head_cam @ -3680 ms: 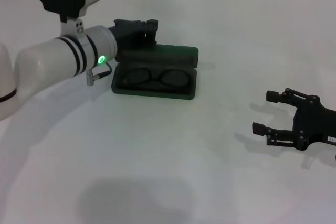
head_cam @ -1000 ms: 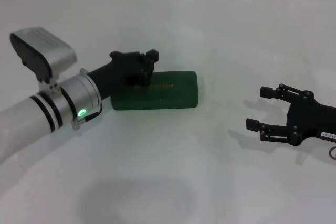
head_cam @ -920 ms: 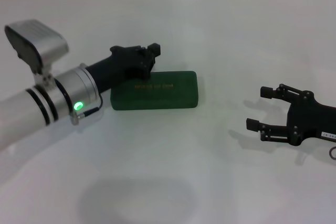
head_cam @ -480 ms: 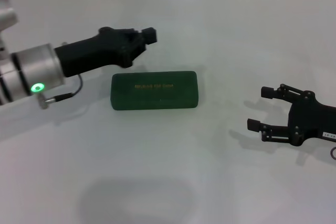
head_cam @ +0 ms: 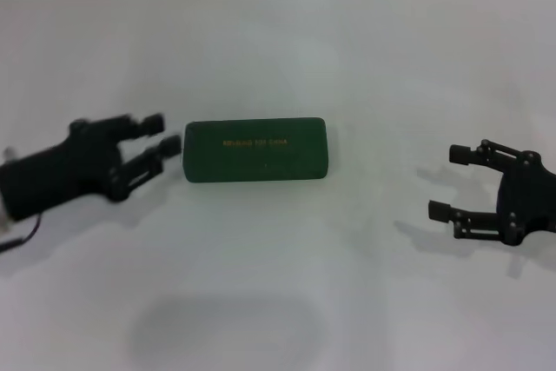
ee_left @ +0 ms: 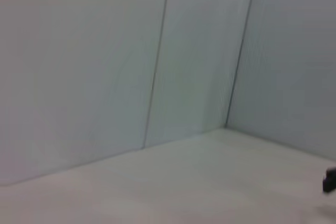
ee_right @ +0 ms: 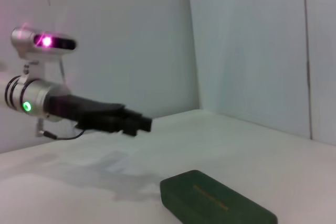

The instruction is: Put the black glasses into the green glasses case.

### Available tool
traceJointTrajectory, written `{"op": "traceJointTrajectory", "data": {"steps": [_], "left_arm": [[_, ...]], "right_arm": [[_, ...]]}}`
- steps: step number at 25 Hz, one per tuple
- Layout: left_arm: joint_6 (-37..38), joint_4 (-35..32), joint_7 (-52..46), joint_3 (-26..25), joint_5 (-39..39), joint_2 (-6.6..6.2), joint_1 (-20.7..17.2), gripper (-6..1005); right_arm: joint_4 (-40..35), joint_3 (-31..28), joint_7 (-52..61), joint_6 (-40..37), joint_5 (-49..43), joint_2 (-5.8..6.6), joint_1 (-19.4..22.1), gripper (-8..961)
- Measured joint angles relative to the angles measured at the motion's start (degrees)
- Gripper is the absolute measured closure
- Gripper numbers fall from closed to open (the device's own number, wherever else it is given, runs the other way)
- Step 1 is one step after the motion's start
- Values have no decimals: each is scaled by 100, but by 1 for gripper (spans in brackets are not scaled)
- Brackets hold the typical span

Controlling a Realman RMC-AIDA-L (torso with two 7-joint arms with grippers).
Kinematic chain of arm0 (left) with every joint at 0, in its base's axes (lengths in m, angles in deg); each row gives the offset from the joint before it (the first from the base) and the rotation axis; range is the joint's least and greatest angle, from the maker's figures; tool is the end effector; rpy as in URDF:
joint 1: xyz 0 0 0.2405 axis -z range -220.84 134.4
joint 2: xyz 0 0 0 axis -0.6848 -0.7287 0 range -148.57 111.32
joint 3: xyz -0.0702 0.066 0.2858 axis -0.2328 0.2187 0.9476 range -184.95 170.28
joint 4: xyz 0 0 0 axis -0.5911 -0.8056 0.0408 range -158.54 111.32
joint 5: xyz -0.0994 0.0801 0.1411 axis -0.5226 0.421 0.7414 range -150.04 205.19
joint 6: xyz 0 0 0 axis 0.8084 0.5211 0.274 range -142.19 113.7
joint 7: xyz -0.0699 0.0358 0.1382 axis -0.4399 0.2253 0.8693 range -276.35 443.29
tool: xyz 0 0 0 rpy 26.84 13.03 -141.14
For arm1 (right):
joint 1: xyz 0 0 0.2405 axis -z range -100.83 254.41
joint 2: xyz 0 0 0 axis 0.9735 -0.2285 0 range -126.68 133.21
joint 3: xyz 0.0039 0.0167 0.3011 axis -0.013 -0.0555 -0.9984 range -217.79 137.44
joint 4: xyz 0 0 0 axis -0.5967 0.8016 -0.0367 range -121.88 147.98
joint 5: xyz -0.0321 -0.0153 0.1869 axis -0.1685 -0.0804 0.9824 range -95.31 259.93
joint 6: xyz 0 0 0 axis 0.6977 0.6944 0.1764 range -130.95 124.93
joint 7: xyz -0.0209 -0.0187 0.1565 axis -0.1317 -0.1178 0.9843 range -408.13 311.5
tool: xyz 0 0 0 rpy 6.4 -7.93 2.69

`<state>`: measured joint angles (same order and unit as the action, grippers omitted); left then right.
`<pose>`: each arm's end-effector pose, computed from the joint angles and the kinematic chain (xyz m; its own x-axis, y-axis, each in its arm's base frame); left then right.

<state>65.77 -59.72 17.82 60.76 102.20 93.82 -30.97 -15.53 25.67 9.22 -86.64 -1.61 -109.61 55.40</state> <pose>-0.3357 0.2843 -0.0061 0.7284 0.2370 0.6428 0.5297 -0.7899 -0.3090 0.3120 0.3032 -0.0336 0.8242 -0.1412 -0.5484 -0.3297 -0.9071 -0.2619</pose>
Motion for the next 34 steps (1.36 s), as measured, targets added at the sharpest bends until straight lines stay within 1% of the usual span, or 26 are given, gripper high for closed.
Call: {"op": "traceJointTrajectory", "data": {"steps": [2, 5, 8, 11, 13, 18, 21, 26, 30, 34], "left_arm": [[77, -205, 75, -78, 220, 37, -330, 658], [219, -290, 87, -150, 485, 46, -577, 560], [422, -296, 78, -268, 743, 59, -766, 461], [597, -296, 211, -422, 905, 110, -956, 390], [616, -279, 284, -484, 973, 141, -999, 343], [620, -231, 273, -681, 1204, 162, -956, 225], [761, -243, 262, -869, 1249, 162, -964, 116], [983, -275, 260, -1087, 1258, 165, -966, 119], [1101, -287, 144, -1093, 1295, 110, -939, 119], [1159, -298, 14, -1096, 1351, 61, -893, 119]], "right_arm": [[-10, -9, -3, -76, -89, 48, 34, 67], [-16, -26, -5, -119, -274, 88, 80, 67], [2, -27, -94, -152, -336, 75, 120, 67], [28, -27, -330, -137, -341, -38, 142, 67], [31, -28, -414, -75, -342, -106, 145, 67], [37, -21, -441, -18, -345, -201, 111, 67], [37, -24, -433, -95, -327, -226, 130, 67], [37, -40, -401, -225, -292, -231, 176, 67], [38, -62, -401, -279, -286, -233, 252, 67], [69, -219, -404, -362, -283, -234, 348, 67]]}}
